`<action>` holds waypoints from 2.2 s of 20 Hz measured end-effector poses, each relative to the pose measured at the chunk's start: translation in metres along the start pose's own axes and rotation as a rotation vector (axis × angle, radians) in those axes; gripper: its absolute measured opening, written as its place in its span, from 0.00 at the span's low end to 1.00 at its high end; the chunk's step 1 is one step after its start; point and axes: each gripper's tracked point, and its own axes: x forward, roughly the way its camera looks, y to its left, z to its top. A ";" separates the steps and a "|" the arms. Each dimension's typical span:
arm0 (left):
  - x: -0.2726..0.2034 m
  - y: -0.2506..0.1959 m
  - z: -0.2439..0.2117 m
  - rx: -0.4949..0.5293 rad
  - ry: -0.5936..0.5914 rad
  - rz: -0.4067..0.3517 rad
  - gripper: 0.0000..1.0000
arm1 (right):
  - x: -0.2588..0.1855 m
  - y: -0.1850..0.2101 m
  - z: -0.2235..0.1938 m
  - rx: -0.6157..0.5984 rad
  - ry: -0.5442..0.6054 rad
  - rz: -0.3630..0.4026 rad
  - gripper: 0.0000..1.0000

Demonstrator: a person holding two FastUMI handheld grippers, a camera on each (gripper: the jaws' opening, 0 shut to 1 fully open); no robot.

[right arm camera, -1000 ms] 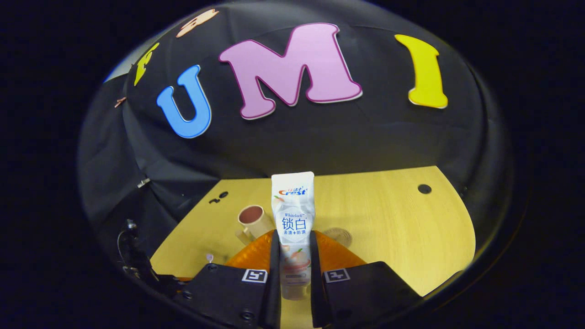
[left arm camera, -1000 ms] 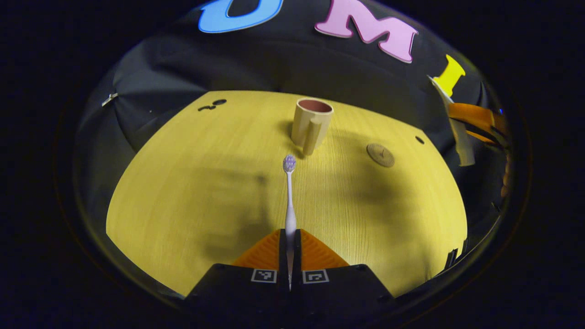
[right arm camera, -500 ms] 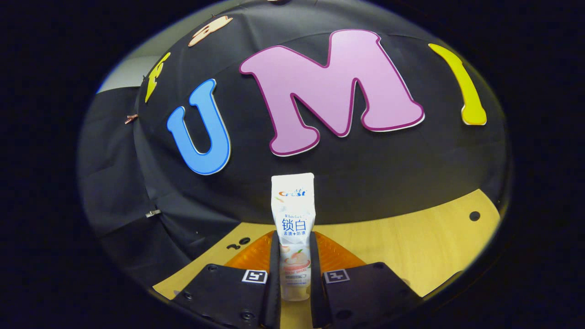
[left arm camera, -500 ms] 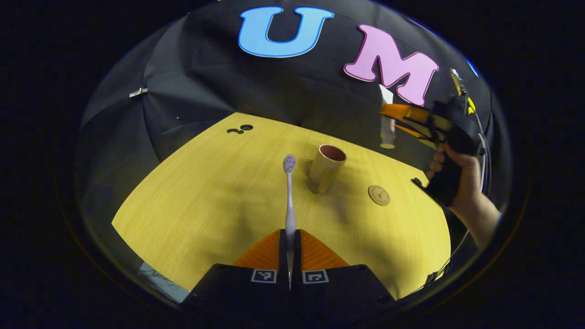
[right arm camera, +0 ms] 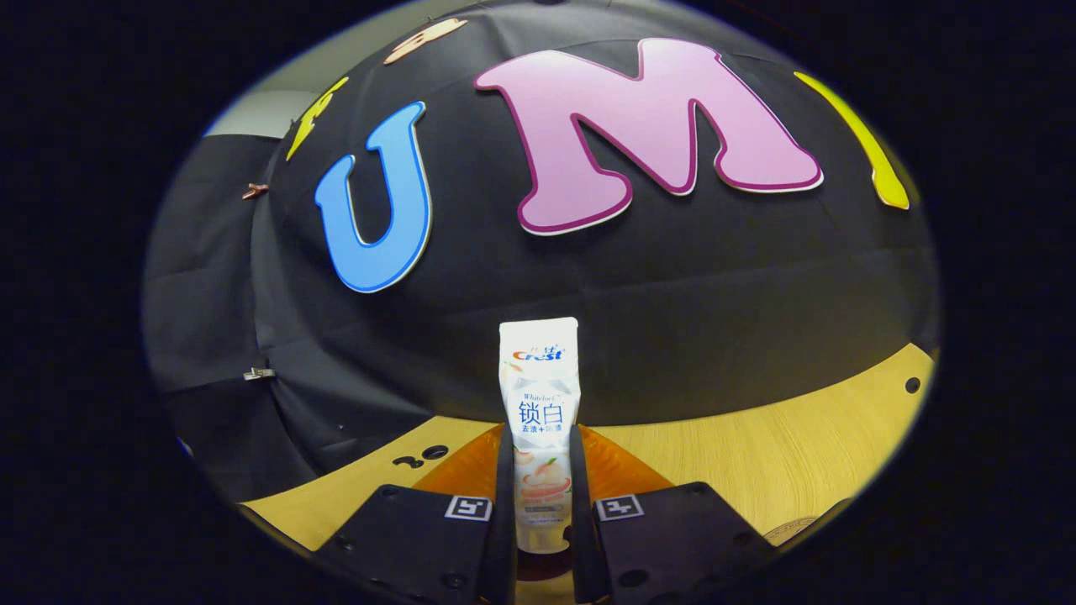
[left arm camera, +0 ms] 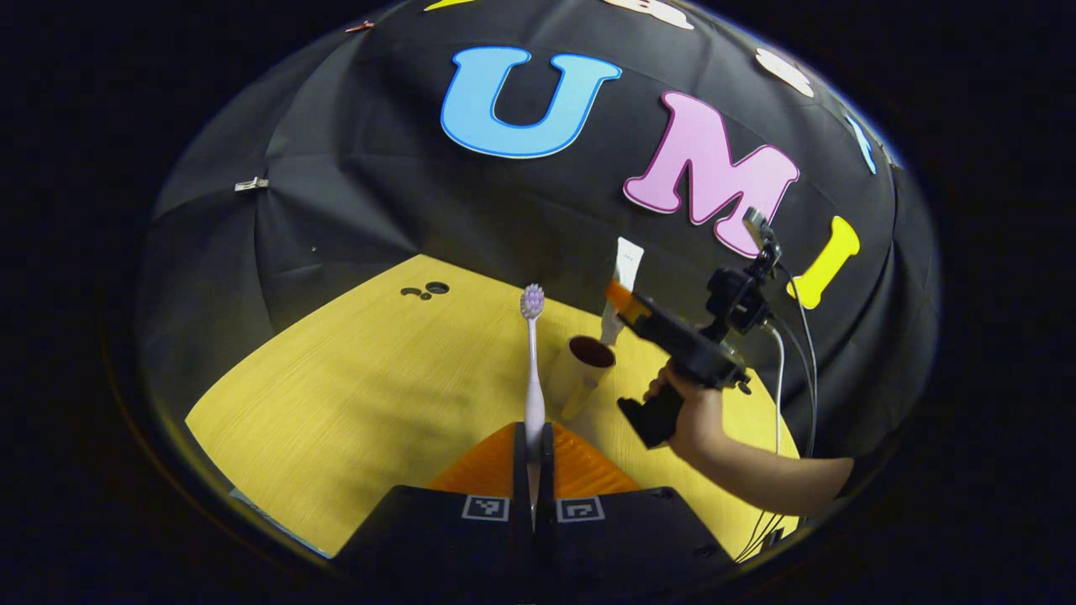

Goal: Put the toothbrush and toothpaste on the desktop into the cup, then pick up the cup and place it on the coaster on the desktop.

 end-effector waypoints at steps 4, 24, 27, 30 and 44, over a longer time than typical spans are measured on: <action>0.014 -0.012 0.009 -0.012 -0.051 -0.052 0.06 | -0.005 -0.004 -0.036 -0.022 0.005 -0.003 0.30; 0.139 -0.083 0.106 0.036 -0.291 -0.253 0.06 | -0.120 -0.105 -0.044 0.013 0.095 -0.193 0.98; 0.179 -0.096 0.114 0.045 -0.360 -0.285 0.06 | -0.146 -0.131 -0.044 -0.002 0.124 -0.228 0.98; 0.212 -0.100 0.107 0.057 -0.390 -0.285 0.06 | -0.166 -0.152 -0.044 0.000 0.146 -0.265 0.98; 0.229 -0.091 0.016 0.219 -0.339 -0.219 0.45 | -0.208 -0.160 -0.065 -0.018 0.231 -0.258 0.98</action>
